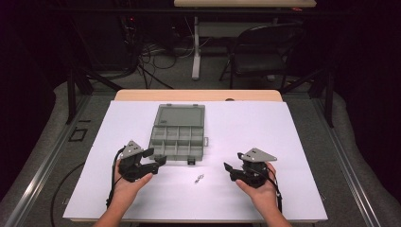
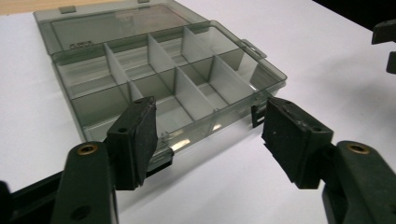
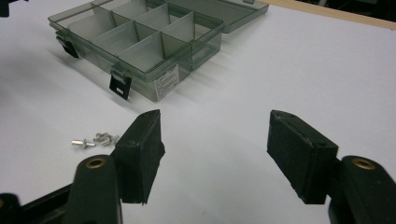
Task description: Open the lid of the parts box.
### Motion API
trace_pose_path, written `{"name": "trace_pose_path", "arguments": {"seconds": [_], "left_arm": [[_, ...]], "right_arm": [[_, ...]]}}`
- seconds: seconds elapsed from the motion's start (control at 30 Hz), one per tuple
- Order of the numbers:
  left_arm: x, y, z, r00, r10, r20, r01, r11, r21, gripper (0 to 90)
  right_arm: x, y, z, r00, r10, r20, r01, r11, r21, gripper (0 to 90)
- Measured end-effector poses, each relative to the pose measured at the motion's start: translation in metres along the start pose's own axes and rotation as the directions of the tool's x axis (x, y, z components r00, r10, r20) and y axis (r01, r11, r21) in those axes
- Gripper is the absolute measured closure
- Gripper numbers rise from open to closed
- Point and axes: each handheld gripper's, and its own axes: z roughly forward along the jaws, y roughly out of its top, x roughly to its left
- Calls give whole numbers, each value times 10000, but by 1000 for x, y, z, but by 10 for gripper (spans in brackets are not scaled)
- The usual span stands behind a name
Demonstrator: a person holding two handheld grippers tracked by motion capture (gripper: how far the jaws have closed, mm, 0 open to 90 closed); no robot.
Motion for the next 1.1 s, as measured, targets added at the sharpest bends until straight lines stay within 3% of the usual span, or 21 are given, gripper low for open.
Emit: {"name": "trace_pose_path", "arguments": {"seconds": [0.1, 0.17, 0.47, 0.57, 0.87, 1.07, 1.1], "left_arm": [[-5, -1, 1, 9995, 265, 172, -263, 9995, -149, 311], [-9, -2, 3, 9980, 326, 538, -316, 9993, -190, 306], [-15, -4, 9, 9976, 295, 628, -281, 9993, -236, 306], [-16, -5, 7, 9979, 280, 580, -259, 9990, -355, 306], [-16, -9, 7, 9997, 108, 219, -106, 9999, -109, 306], [-18, -9, 7, 9999, -164, 23, 164, 9998, -127, 315], [-19, -7, 8, 9993, -369, 83, 370, 9993, -73, 318]], "right_arm": [[-2, -6, -15, 10000, 3, 57, -2, 9999, -129, 276], [-4, -8, -22, 9999, -24, 165, 28, 9997, -255, 275], [-17, -24, -46, 9979, 323, 557, -294, 9983, -512, 269], [-22, -29, -57, 9951, 330, 936, -273, 9977, -619, 269], [-37, -38, -70, 9901, 627, 1258, -523, 9951, -842, 258], [-40, -41, -70, 9913, 682, 1122, -615, 9961, -629, 256], [-41, -41, -68, 9919, 692, 1067, -629, 9961, -611, 256]]}}
